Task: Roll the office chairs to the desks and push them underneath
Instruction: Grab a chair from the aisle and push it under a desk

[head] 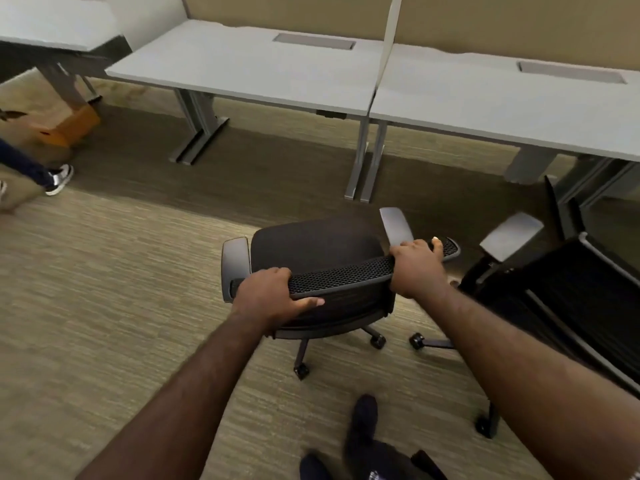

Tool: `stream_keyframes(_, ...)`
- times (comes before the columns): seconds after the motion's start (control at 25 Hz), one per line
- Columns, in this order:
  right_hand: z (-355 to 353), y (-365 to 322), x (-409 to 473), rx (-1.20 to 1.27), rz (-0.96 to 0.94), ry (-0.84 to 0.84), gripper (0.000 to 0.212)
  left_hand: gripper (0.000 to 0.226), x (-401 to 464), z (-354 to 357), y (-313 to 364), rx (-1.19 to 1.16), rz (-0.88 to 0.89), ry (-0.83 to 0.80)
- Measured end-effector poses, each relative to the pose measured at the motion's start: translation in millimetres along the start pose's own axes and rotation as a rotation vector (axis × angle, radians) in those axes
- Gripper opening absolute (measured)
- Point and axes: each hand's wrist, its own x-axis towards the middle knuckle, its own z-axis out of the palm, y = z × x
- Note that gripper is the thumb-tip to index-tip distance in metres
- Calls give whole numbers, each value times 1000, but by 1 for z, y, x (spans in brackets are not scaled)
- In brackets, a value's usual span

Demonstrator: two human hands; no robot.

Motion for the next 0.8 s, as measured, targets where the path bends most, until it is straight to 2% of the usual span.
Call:
stream_keyframes(0.2,-6,-24,58,-15,-71,68,28,96,44,-8,-33,17,-64,83)
stream_keyframes(0.28,-8,-26,85,-21,-139,86,31,96,63,-9,-43,27,-90,130)
stream_keyframes(0.36,-14,-21,117,-25,-304,78,50,94,81,-8,-52,33,-119,170)
stream_keyframes(0.44,-23,-11,145,13,-489,14,85,92,97,-9,-60,47,-136,201)
stream_keyframes(0.48,-28,-4,158,48,-541,-13,96,91,104,-11,-65,53,-140,215)
stream_keyframes(0.64,-47,14,212,42,-540,1,100,90,133,-19,-87,54,-159,248)
stream_keyframes(0.8,-55,-3,260,15,-567,55,97,89,162,-28,-114,57,-176,280)
